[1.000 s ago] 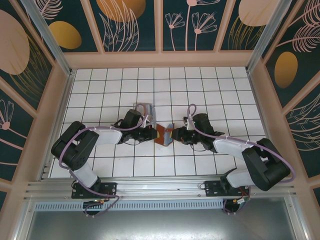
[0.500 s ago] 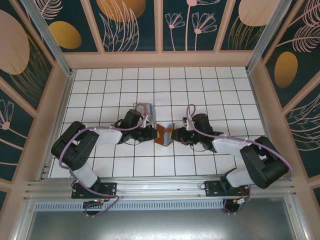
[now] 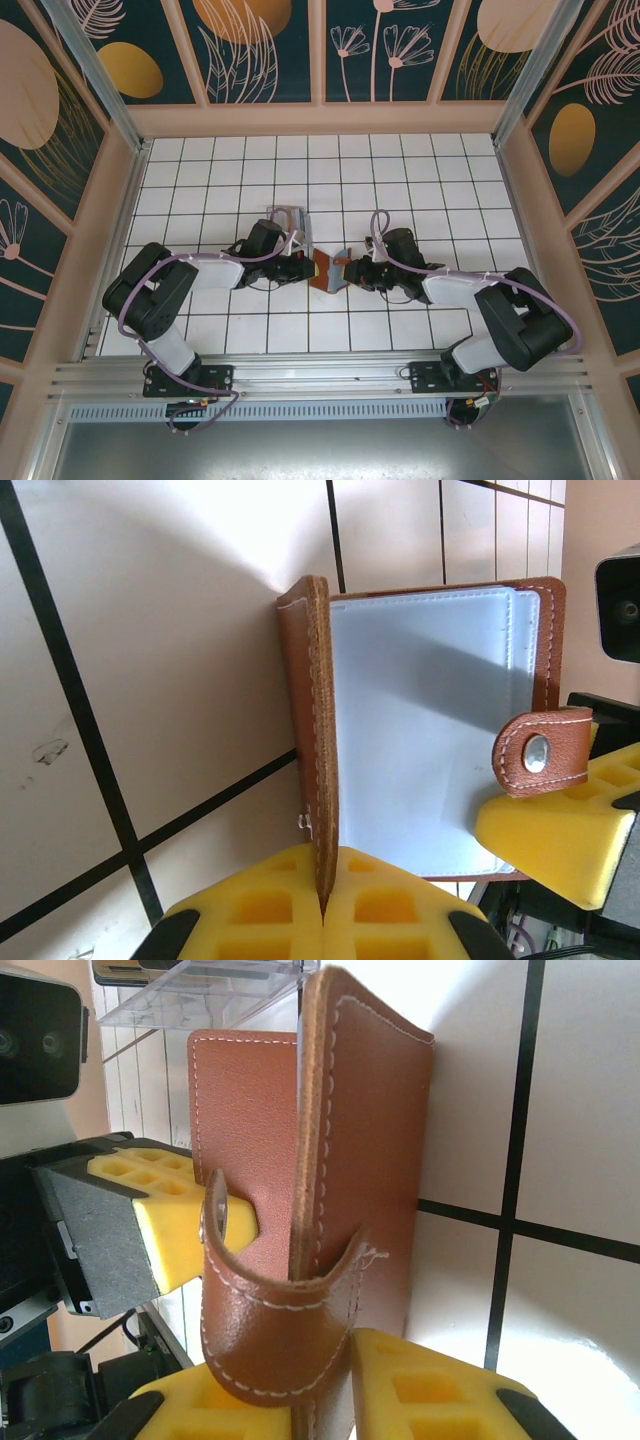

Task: Put the credit cards into the card holder
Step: Open the card holder at the center of the table.

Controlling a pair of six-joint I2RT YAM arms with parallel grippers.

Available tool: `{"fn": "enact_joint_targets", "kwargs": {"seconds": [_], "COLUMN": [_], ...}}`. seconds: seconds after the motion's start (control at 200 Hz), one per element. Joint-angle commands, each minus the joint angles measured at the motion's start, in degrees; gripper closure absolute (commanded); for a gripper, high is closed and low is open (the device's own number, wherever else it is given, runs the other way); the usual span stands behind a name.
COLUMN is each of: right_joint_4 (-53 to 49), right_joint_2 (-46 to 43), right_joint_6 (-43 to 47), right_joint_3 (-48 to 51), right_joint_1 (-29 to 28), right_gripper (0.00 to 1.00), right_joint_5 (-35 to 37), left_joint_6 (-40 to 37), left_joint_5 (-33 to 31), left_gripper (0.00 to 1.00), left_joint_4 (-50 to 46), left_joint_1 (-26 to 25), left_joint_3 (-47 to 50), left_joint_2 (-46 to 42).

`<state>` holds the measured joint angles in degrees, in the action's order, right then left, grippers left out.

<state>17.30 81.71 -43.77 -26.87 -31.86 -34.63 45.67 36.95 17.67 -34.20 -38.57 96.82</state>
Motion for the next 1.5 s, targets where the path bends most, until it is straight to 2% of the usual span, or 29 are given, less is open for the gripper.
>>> {"fn": "enact_joint_targets", "kwargs": {"seconds": [0.0, 0.08, 0.185, 0.335, 0.556, 0.786, 1.106, 1.166, 1.236, 1.321, 1.376, 1.496], "right_joint_4": [1.92, 3.18, 5.00, 6.31, 6.09, 4.61, 1.18, 1.15, 1.25, 1.72, 1.75, 1.60], "right_joint_2": [0.56, -0.20, -1.86, -2.74, -1.88, -0.27, 3.35, 3.91, 4.41, 4.80, 4.88, 4.80], "right_joint_6": [0.44, 0.27, -0.13, -0.59, -0.88, 0.60, 2.50, 2.46, 2.31, 2.02, 1.69, 1.71], "right_joint_3": [-0.90, -0.69, 0.00, 0.57, 0.77, -0.76, -3.65, -3.88, -3.89, -3.39, -3.19, -2.92], "right_joint_1": [-0.14, -0.14, -0.05, -0.05, -0.11, -1.19, -2.65, -2.75, -2.79, -2.63, -2.60, -2.60], "right_gripper": [0.72, 0.67, 0.66, 0.72, 0.75, 0.51, 0.49, 0.51, 0.63, 0.80, 0.84, 0.90], "right_joint_5": [-1.27, -1.66, -1.75, -2.18, -1.62, -1.41, 0.17, 0.40, 0.72, 1.06, 1.14, 1.22], "left_joint_6": [0.22, 0.12, 0.17, 0.34, 0.34, 0.36, 0.40, 0.52, 1.09, 2.85, 4.06, 6.47], "left_joint_5": [1.01, 1.04, 1.12, 1.08, 1.20, 1.28, 1.13, 1.20, 1.90, 3.44, 4.62, 4.86], "left_gripper": [1.00, 1.00, 1.00, 1.00, 1.00, 1.00, 1.00, 1.00, 1.00, 0.90, 0.81, 0.73], "left_joint_4": [1.42, 1.43, 1.68, 2.18, 2.41, 2.30, 1.86, 1.92, 2.81, 5.84, 8.68, 13.97], "left_joint_1": [-0.12, -0.17, -0.10, -0.14, -0.14, -0.15, -0.11, -0.11, -0.13, -0.15, -0.07, -0.08], "left_joint_3": [0.78, 0.73, 0.86, 1.03, 0.95, 0.77, 0.33, 0.25, 0.46, 1.33, 2.14, 4.08], "left_joint_2": [-0.14, 0.17, 0.48, 0.51, 0.66, 0.50, 0.17, 0.10, 0.01, -0.33, -0.74, -2.76]}}
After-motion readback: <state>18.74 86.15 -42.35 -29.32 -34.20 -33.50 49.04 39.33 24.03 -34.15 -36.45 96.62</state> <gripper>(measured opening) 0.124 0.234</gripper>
